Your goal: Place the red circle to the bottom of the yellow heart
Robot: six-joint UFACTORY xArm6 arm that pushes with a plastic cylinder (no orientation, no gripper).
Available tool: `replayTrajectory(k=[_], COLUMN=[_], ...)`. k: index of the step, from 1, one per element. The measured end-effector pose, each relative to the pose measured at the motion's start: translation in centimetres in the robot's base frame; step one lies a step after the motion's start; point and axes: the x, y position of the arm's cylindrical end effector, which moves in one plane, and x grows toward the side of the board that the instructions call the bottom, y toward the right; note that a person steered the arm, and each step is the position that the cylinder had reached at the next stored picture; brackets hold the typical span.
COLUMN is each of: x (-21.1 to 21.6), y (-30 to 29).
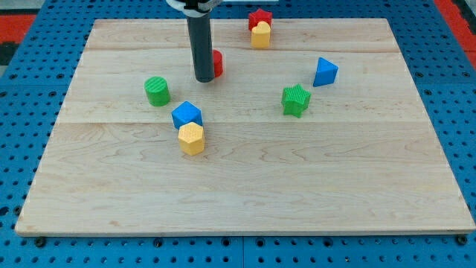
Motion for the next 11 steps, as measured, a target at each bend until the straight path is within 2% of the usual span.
replayTrajectory(k=[1, 2, 5, 8, 10, 11], x=[-1.6, -1.9, -2.6, -2.3, -3.9, 3.6], y=[-2.7, -2.5, 5.8, 7.7, 7.7, 6.4])
